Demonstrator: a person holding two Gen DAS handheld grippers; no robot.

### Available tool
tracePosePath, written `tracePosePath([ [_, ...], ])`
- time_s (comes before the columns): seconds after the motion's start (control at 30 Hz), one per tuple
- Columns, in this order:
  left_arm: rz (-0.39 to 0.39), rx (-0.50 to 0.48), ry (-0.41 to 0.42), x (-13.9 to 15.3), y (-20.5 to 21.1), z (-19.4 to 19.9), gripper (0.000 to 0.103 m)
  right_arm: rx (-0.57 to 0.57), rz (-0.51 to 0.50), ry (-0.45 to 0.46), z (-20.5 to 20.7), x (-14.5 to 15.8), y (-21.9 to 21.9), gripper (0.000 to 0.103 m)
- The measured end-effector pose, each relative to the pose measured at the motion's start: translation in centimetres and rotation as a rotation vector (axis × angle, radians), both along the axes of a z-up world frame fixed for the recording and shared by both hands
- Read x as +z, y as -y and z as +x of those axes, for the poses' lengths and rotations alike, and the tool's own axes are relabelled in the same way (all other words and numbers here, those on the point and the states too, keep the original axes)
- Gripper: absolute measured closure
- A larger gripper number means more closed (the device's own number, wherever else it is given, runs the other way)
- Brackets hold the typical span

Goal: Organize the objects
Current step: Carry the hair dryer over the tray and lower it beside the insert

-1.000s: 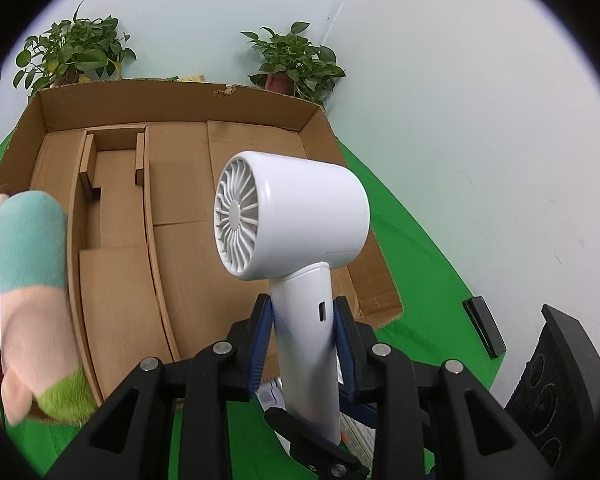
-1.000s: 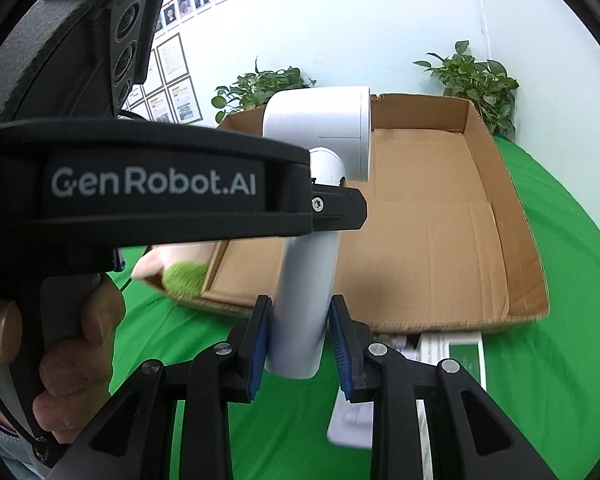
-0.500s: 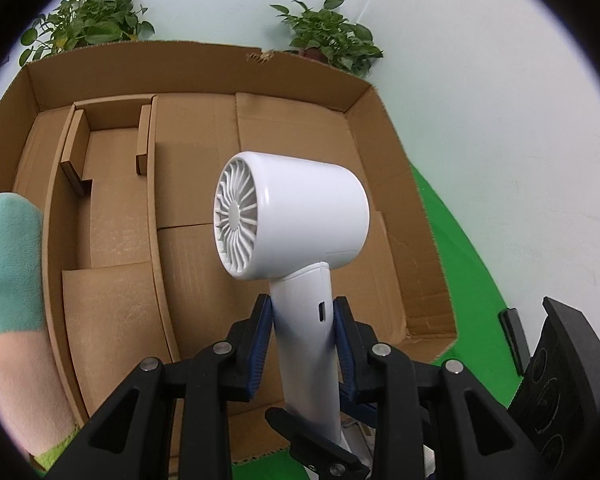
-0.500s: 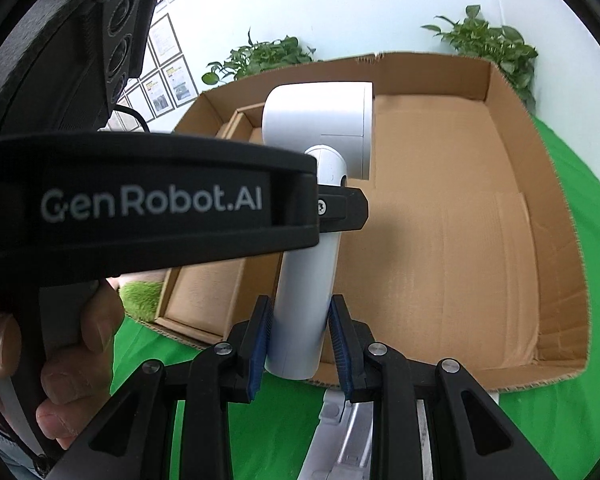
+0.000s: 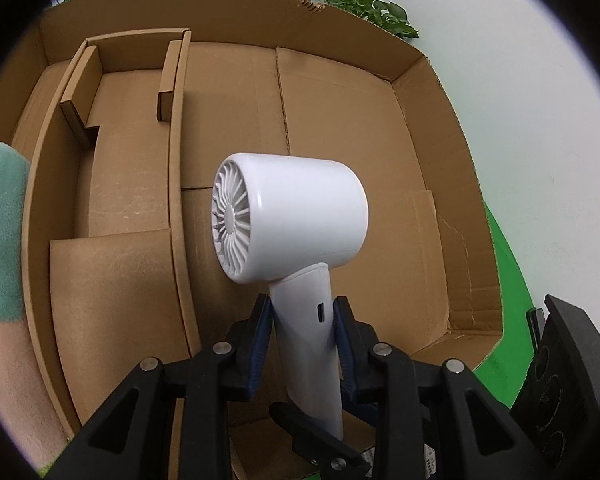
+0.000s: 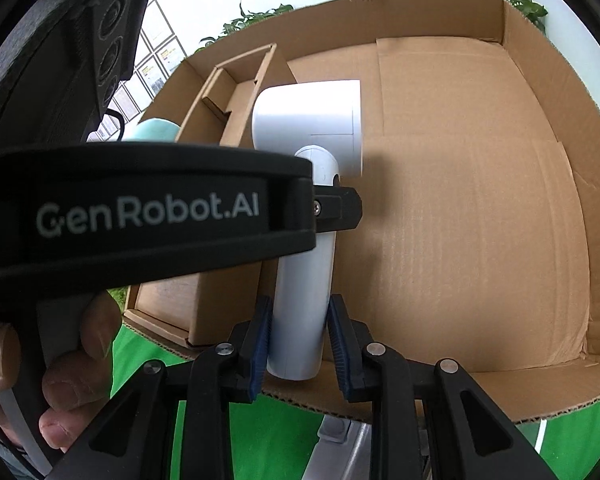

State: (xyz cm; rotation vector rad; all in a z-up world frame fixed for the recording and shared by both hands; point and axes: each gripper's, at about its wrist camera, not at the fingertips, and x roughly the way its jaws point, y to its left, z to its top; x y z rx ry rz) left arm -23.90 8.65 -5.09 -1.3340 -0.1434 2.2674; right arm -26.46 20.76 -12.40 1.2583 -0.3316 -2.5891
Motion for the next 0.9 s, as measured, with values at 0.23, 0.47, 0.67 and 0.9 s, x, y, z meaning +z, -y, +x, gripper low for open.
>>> tracePosePath([
  [0.23, -0.043, 0.024, 0.012, 0.3, 0.1, -0.1, 0.071, -0.001, 0.004, -0.006, -0.9, 0.1, 0.1, 0.079],
  [0.47, -0.063, 0.02, 0.002, 0.7, 0.3, -0.2, 0.073, -0.001, 0.003, -0.016, -1.6, 0.3, 0.2, 0.074],
  [0.67, -0.033, 0.015, -0.017, 1.4, 1.0, 0.3, 0.072, -0.008, -0.013, -0.032, -2.1, 0.9, 0.1, 0.07],
  [0.9, 0.019, 0.052, -0.064, 3.6, 3.7, 1.3, 0.068, -0.038, -0.045, -0.075, -3.0, 2.1, -1.5, 0.07],
])
